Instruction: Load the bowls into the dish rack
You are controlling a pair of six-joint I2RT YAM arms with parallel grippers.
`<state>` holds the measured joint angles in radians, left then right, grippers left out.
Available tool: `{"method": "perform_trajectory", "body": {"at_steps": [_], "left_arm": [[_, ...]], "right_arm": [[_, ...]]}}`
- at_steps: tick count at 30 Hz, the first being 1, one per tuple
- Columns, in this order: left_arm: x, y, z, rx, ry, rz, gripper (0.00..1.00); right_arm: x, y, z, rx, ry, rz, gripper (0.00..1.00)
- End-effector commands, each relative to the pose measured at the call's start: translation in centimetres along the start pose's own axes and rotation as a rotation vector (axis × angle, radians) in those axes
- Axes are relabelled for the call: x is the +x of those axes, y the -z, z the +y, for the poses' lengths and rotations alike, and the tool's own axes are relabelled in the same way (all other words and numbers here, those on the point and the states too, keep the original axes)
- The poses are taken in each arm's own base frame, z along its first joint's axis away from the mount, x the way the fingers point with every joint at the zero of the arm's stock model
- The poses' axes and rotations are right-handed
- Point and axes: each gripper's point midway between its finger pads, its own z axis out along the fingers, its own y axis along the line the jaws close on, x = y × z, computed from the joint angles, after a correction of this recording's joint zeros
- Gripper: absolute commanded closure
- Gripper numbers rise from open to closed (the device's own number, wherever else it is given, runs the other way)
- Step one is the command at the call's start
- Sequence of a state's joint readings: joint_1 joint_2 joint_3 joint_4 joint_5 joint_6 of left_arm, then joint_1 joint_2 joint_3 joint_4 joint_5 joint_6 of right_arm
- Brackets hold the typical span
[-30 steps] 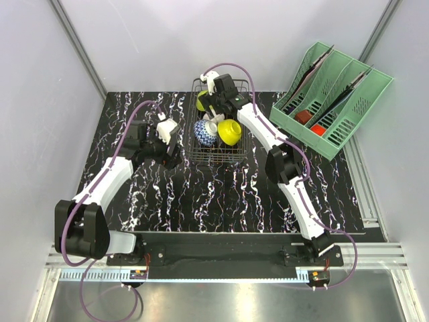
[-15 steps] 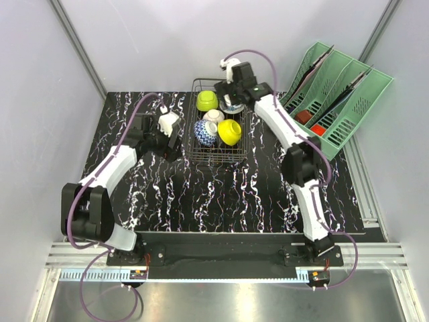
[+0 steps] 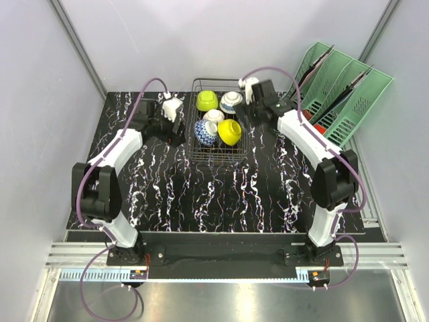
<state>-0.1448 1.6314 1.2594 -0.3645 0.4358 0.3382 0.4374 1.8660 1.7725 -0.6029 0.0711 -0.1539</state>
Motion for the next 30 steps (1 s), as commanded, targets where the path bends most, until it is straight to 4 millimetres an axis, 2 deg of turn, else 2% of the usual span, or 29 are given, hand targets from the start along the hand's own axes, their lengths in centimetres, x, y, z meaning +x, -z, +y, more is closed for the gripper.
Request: {"method": "perform_trajectory", "body": {"at_steps": [1,8,14,24,30], "left_arm": [[-0.2,-2.1,-0.6,0.012,-0.009,0.024,0.01],[0.6,-3.9,-1.4,0.018,-0.022,0.058,0.01],[1.5,-4.2,-2.1,0.026,-0.045,0.081,0.01],[3.5,-2.4,-5.4,0.107,-0.079,0.124,0.01],[4.9,-1.3,-7.2,0.131,-0.097,0.151,0.01]], "right_arm": [[2.7,0.3,-0.5,0.023,0.02,0.026,0.07],[7.1,-1.0,-0.3,0.018,0.058,0.116,0.08],[8.9,-1.1,0.4,-0.018,0.068,0.151,0.08],[11.8,0.2,1.5,-0.081,0.081,0.195,0.1],[13.2,1.7,1.8,-0.094,0.09,0.212,0.11]]}}
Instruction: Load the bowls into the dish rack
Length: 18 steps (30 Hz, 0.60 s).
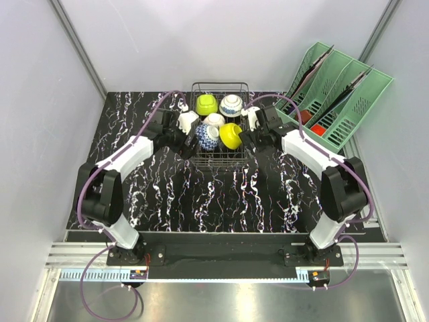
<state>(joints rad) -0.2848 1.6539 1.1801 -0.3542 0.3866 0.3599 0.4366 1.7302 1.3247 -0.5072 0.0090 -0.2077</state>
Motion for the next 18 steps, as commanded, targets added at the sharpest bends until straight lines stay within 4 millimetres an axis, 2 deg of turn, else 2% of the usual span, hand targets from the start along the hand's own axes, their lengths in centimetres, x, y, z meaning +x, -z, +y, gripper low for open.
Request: {"method": "perform_trajectory", "body": {"at_steps": [1,10,18], "left_arm": [[2.0,1.3,-2.2,0.046,-0.021,0.057,0.01],[5.4,2.3,-4.4,0.074,-0.026,0.115,0.01],[7.4,3.8,-6.1,0.089,-0.033,0.132,0.01]], "right_arm": [[1.1,2.2,0.4,-0.03,0.025,0.003,0.12],[4.2,3.7,2.6,-0.087,0.055,0.025,0.14],[5.7,5.6,5.0,-0.135,0.102,0.003,0.14]]}}
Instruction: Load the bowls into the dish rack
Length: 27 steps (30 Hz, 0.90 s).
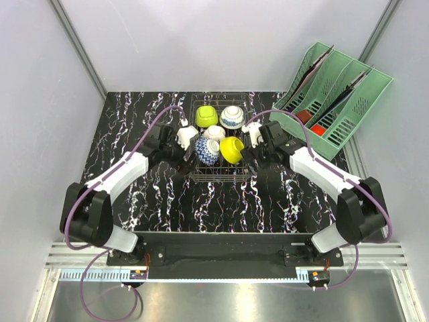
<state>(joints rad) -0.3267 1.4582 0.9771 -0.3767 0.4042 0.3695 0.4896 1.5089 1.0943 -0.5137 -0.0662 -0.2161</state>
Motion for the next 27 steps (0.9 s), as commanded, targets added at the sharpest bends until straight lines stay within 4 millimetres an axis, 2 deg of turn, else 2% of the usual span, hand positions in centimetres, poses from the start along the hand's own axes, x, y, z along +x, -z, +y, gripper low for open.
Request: {"method": "perform_trajectory", "body": {"at_steps": [1,10,13,14,15,17,18,20,21,22,23,24,25,27], "left_arm": [[3.9,1.2,-1.9,0.031,-0.005,0.106,0.01],[5.0,2.7,-3.4,0.052,-0.013,0.104,0.01],[4.1,3.5,-3.1,0.022,-0.037,0.072,0.01],[3.5,3.8,-3.1,0.018,-0.053,0.052,0.01],[1.4,4.9,-2.8,0.007,-0.119,-0.01,0.01],[-1.1,6.5,-2.1,-0.031,-0.162,-0.078,0.01],[-4.3,8.2,-1.7,-0.052,-0.185,-0.16,0.01],[-7.3,10.2,-1.3,-0.073,-0.171,-0.229,0.01],[-9.9,12.4,-1.2,-0.094,-0.183,-0.29,0.01],[-11.0,13.5,-1.0,-0.11,-0.178,-0.321,0.01],[-12.3,15.0,-1.1,-0.12,-0.175,-0.359,0.01],[-12.8,16.5,-1.3,-0.141,-0.175,-0.393,0.01],[-12.9,17.4,-0.9,-0.167,-0.16,-0.409,0.01],[-12.4,19.0,-1.0,-0.199,-0.137,-0.441,0.01]], "right_arm": [[1.2,1.8,1.5,-0.029,0.057,0.003,0.15],[2.6,3.0,2.6,-0.073,0.087,0.005,0.15],[2.1,3.6,2.1,-0.046,0.119,-0.016,0.14],[1.4,4.0,1.7,-0.029,0.13,-0.036,0.13],[0.9,4.3,1.3,-0.01,0.148,-0.049,0.11],[-0.7,5.4,0.1,0.053,0.173,-0.092,0.02],[-1.5,5.9,0.0,0.062,0.188,-0.114,0.0],[-3.5,7.5,-0.9,0.107,0.187,-0.166,0.0],[-4.2,8.2,-0.9,0.11,0.187,-0.186,0.0],[-4.8,8.8,-0.7,0.099,0.186,-0.203,0.0],[-5.6,10.3,-0.7,0.098,0.181,-0.219,0.0],[-6.0,11.1,-0.5,0.079,0.168,-0.238,0.0],[-7.1,12.9,-0.2,0.055,0.162,-0.286,0.0],[-7.4,14.9,-1.1,0.055,0.116,-0.325,0.0]]}}
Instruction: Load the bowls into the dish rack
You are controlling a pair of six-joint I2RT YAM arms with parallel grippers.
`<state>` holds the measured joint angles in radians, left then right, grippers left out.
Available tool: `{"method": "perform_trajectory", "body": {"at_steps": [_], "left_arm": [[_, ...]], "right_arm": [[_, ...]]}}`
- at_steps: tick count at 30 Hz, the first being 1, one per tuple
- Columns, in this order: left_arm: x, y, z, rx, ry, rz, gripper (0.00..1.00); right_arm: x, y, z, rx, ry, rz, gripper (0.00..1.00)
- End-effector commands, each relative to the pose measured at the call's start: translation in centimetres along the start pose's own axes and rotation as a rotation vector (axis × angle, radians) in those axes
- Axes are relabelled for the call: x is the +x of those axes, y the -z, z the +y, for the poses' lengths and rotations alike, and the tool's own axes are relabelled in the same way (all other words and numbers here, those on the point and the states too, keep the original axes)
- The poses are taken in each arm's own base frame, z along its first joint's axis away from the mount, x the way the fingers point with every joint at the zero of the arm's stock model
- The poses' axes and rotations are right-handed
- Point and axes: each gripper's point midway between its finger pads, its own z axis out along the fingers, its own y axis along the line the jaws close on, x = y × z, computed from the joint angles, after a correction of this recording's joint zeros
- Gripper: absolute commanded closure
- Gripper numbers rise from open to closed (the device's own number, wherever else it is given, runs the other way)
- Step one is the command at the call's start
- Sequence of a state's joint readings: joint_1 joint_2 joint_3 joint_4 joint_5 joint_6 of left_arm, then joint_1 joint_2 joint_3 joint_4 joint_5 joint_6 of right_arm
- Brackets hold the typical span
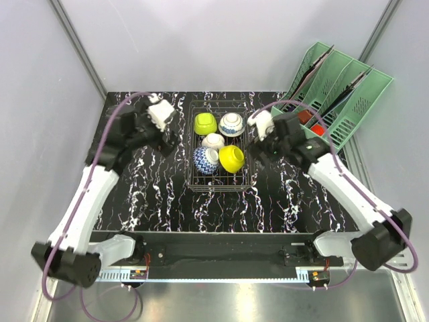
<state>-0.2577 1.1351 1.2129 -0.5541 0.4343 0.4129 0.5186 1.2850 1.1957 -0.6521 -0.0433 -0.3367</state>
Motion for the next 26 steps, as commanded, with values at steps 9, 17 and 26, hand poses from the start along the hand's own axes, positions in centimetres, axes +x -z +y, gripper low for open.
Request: {"method": "perform_trajectory", "body": {"at_steps": [9,17,26], "left_arm": [[3.4,8.0,2.7,-0.271,0.099,-0.069,0.01],[7.7,9.5,3.9,-0.317,0.216,-0.083,0.01],[9.0,10.4,5.1,-0.311,0.283,-0.102,0.01]], "right_arm": [[-3.4,13.3,-5.1,0.168,-0.088,-0.27,0.0],[1.0,13.7,-6.8,0.297,-0.17,-0.275,0.0],[2.2,13.7,-7.2,0.332,-0.216,-0.285,0.0]]}}
